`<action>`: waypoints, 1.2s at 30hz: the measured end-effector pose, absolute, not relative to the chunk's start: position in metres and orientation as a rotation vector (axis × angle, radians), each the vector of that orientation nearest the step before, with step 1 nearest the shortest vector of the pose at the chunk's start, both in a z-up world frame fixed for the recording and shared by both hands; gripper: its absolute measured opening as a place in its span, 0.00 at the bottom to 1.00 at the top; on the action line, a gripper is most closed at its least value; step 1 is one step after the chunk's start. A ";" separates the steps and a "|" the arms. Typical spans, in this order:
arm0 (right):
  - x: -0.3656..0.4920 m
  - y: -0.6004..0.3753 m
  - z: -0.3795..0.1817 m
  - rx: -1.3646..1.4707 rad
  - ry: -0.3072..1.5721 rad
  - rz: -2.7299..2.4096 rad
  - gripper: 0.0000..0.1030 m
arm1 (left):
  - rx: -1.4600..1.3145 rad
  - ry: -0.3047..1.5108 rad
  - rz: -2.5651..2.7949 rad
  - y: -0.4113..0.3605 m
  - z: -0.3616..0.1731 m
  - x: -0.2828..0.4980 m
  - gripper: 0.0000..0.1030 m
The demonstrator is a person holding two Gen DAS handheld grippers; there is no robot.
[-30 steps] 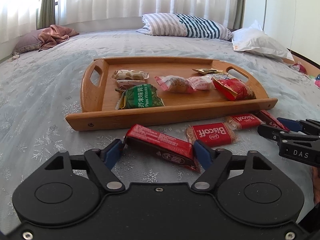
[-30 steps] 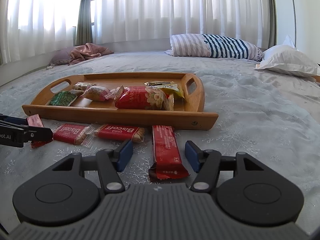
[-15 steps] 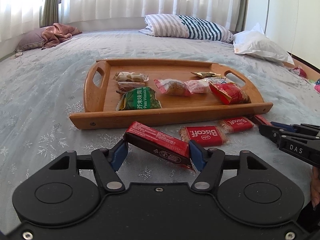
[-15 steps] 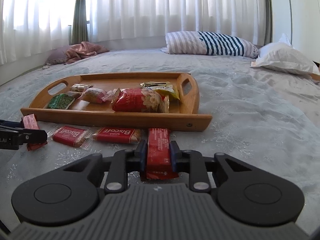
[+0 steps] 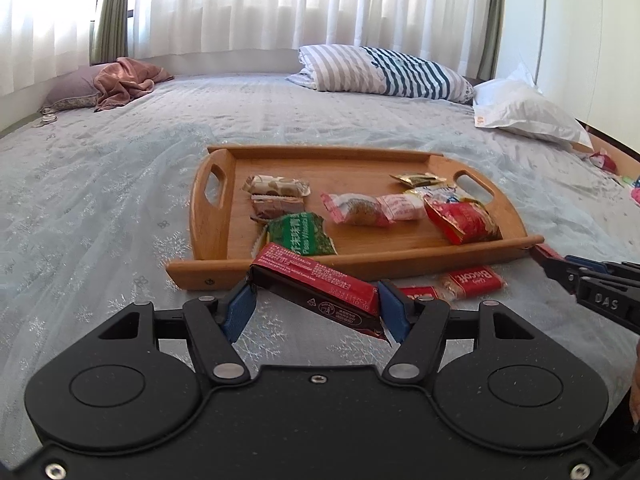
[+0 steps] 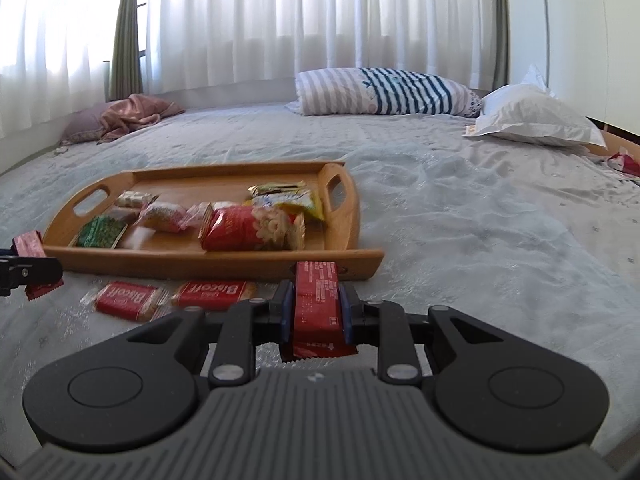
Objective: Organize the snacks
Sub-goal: 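Grasp a long red bar with the left gripper while the right gripper grasps another red bar, then carry both red bars onto the tray and open both grippers to release them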
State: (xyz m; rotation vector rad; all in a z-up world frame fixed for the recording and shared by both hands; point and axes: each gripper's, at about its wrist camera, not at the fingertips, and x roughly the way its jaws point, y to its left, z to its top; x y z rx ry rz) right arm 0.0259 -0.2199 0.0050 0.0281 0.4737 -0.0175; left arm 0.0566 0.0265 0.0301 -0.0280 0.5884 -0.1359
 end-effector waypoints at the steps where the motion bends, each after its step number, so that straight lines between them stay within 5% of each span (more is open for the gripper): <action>1: 0.028 -0.222 0.009 0.037 0.470 -0.023 0.27 | -0.027 0.591 -0.131 0.028 0.032 0.059 0.62; 20: 0.089 -0.233 0.064 0.112 0.442 0.090 0.27 | -0.141 0.570 -0.115 0.051 0.089 0.144 0.61; 36: 0.204 -0.224 0.073 0.303 0.612 0.198 0.27 | -0.217 0.658 -0.059 0.061 0.078 0.241 0.62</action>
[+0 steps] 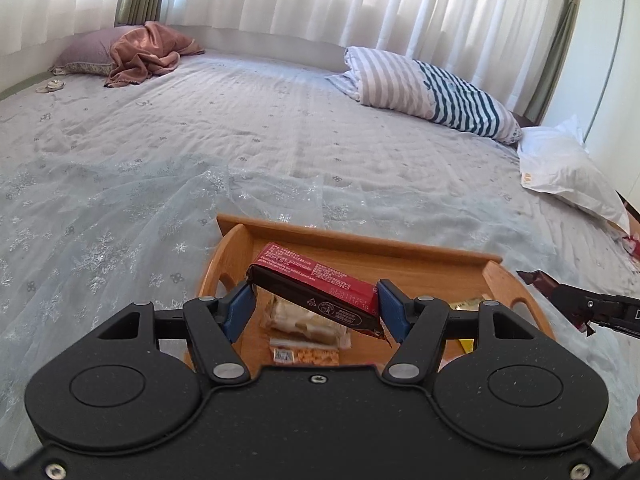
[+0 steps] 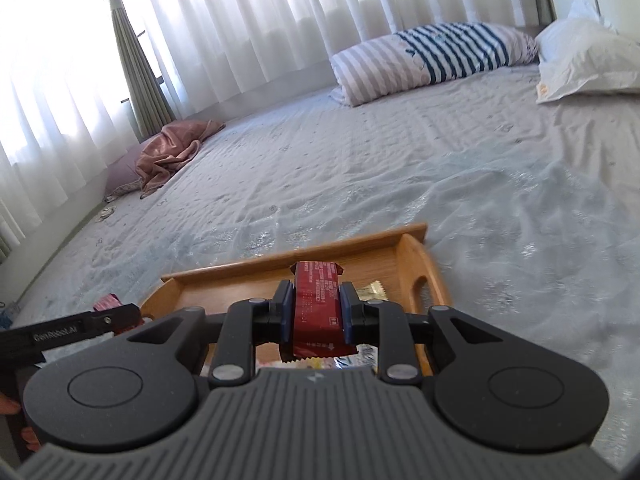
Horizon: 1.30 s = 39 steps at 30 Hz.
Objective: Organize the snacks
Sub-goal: 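Carry both red bars onto the tray and open both grippers to release them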
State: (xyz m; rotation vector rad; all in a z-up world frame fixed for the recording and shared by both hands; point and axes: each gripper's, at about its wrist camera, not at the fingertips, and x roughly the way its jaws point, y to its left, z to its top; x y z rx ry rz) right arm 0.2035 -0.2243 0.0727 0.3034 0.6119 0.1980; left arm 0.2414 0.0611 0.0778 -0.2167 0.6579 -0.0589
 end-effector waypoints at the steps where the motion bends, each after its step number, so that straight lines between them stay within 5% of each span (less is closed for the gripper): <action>1: 0.210 -0.221 0.071 0.305 0.618 0.200 0.27 | -0.223 0.664 -0.055 0.061 0.075 0.247 0.62; 39: 0.269 -0.162 0.003 0.267 0.735 0.172 0.29 | -0.220 0.756 0.026 0.055 0.018 0.330 0.62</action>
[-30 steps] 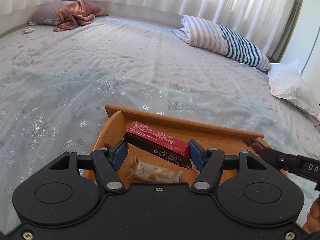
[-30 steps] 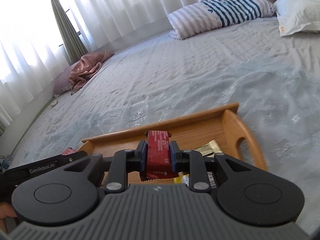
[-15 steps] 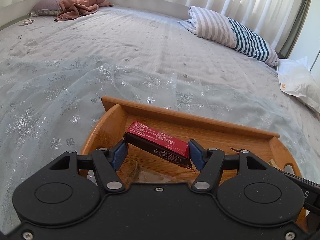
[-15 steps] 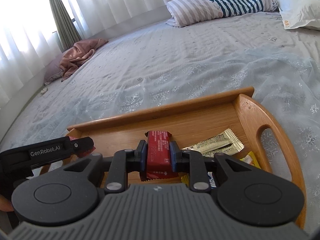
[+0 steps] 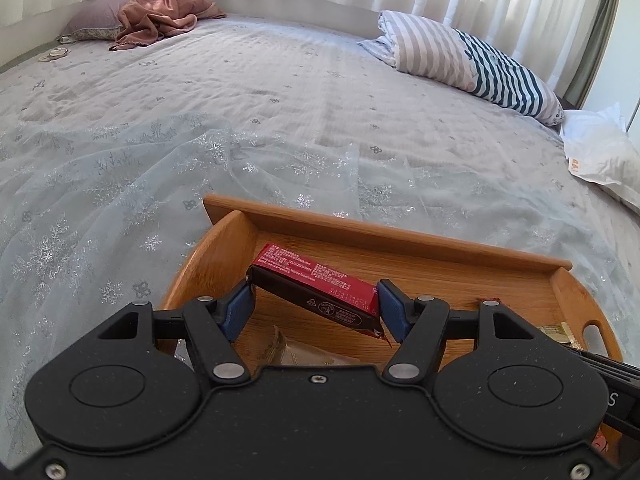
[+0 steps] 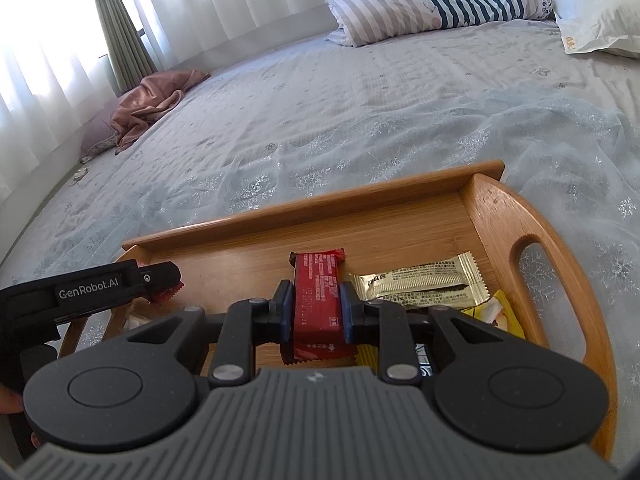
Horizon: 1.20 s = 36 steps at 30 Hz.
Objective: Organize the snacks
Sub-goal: 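Carry both red bars onto the tray and open both grippers to release them, then move both tools back over the red Biscoff packets on the bedspread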
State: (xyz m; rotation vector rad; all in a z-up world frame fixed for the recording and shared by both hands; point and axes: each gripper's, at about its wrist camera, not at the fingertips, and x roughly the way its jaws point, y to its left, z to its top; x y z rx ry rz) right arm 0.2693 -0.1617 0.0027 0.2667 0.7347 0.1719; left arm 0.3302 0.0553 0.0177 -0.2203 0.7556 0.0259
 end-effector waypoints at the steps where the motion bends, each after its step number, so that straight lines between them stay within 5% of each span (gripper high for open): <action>1: 0.270 -0.161 0.003 0.268 0.734 0.175 0.31 | -0.221 0.757 0.029 0.055 0.018 0.330 0.62; 12: 0.256 -0.164 0.019 0.244 0.683 0.193 0.36 | -0.194 0.732 0.003 0.053 0.035 0.313 0.86; 16: 0.243 -0.167 0.029 0.227 0.654 0.201 0.53 | -0.175 0.711 -0.022 0.050 0.045 0.295 0.92; 36: 0.129 -0.186 0.045 0.041 0.492 0.219 0.85 | -0.133 0.646 -0.138 0.033 0.072 0.173 0.98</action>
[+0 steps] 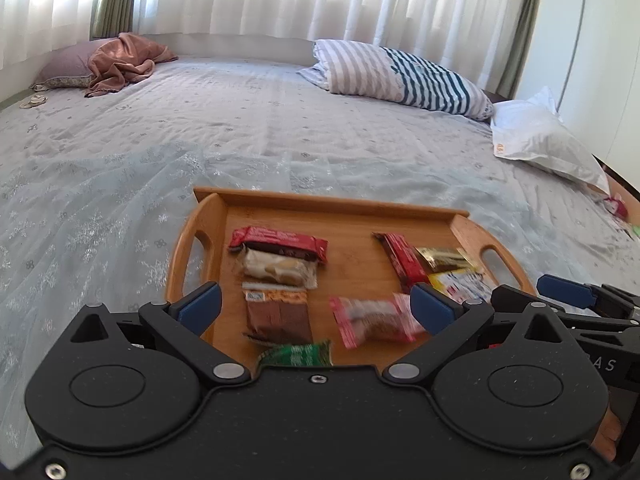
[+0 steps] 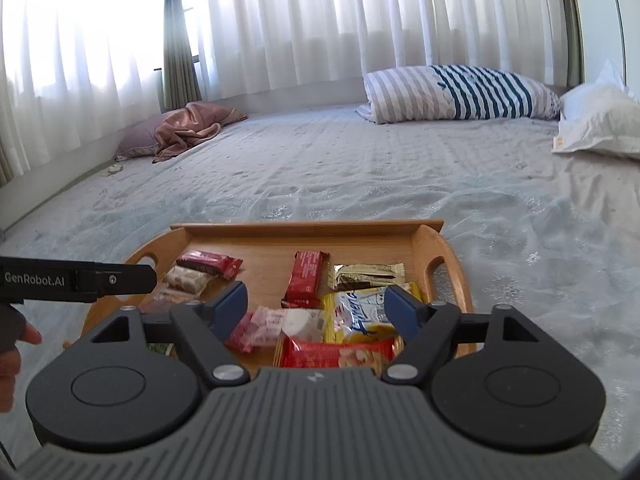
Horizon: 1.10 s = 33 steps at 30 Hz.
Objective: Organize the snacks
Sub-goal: 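Move both tools back over the red Biscoff packets on the bedspread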
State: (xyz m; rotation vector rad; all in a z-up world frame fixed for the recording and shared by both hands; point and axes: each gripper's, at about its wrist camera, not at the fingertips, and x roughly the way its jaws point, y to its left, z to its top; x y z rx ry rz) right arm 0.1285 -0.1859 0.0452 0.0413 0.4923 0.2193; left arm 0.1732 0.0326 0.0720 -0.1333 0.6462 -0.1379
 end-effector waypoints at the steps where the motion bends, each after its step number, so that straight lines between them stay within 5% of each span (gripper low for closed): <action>1: 0.123 -0.185 0.045 0.029 0.489 0.220 0.85 | -0.130 0.646 -0.142 0.031 0.072 0.168 0.99; 27: 0.064 -0.204 0.005 -0.022 0.534 0.216 0.88 | -0.028 0.723 -0.220 -0.005 0.060 0.090 1.00; 33: 0.058 -0.202 -0.005 -0.037 0.544 0.246 0.88 | -0.023 0.792 -0.229 -0.012 0.043 0.092 0.93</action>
